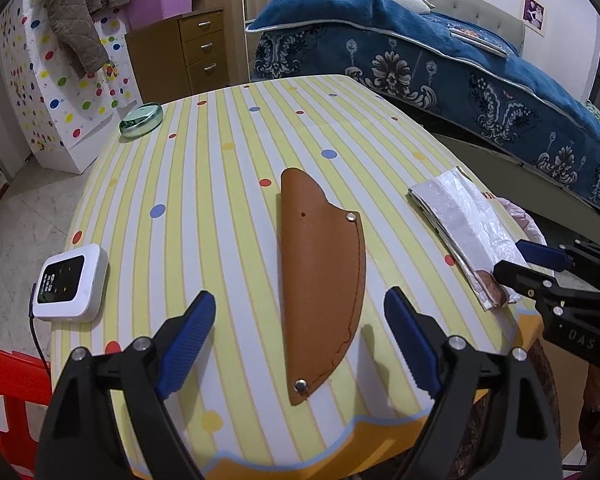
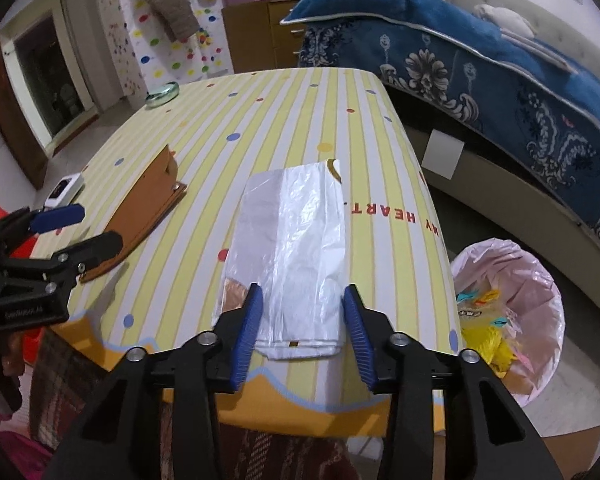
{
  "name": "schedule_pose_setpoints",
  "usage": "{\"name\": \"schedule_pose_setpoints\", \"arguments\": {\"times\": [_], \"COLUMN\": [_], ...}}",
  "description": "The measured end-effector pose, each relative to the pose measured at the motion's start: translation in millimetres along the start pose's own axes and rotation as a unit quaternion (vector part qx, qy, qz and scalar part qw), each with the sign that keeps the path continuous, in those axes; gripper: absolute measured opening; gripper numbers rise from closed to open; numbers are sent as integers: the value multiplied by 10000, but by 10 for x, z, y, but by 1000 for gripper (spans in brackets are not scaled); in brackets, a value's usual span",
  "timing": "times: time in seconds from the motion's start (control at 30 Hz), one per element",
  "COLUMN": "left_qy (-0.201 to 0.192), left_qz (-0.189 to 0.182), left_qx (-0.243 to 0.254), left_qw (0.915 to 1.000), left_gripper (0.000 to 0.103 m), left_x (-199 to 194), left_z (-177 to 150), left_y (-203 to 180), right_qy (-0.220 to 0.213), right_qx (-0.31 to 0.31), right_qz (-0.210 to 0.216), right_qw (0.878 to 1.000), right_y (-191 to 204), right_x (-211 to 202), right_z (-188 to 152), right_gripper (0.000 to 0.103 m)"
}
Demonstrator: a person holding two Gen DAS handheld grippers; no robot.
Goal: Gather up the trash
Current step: 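Grasp the brown leather sheath with the left tool while the right tool holds the white bag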
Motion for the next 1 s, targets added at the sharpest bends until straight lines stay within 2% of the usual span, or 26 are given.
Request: {"name": "schedule_pose_setpoints", "arguments": {"times": [0.13, 0.2, 0.27, 0.47, 0.6, 0.73, 0.87, 1.0], "left_qy": [11, 12, -11, -74, -121, -85, -13, 23], "left_qz": [-10, -6, 8, 166, 336, 457, 451, 338], "left_qx": [-22, -3, 32, 76, 179, 282, 250, 86], "left_qw": [10000, 10000, 10000, 9998, 9992, 9985, 9987, 9994], "left_gripper": [84, 84, 84, 83, 77, 76, 76, 70], "left_x": [1, 0, -15, 3, 55, 128, 220, 272], "left_z": [-16, -19, -18, 17, 66, 86, 118, 147], "left_y": [0, -10, -33, -45, -83, -118, -113, -82], "right_qy": [-50, -107, -258, -585, -637, -649, -644, -640], "right_qx": [27, 157, 242, 514, 598, 587, 595, 591], "right_qz": [-3, 143, 168, 52, 19, 15, 22, 25], "right_qw": [10000, 9997, 9992, 9969, 9962, 9962, 9961, 9962], "right_y": [10, 11, 0, -129, -169, -152, -151, -151], "right_x": [-37, -72, -151, -459, -563, -591, -597, -595], "right_z": [-53, -51, -18, 140, 154, 134, 121, 118], "right_gripper": [24, 8, 4, 4, 4, 4, 4, 4]}}
Point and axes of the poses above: each gripper's, at about its wrist camera, not at the fingertips, and x roughly the way its jaws point, y to its left, z to its top, the point moved 8 cm from there along x, roughly the way its jaws point, and after that the axes turned 4 degrees about y, right-handed, at the moved point
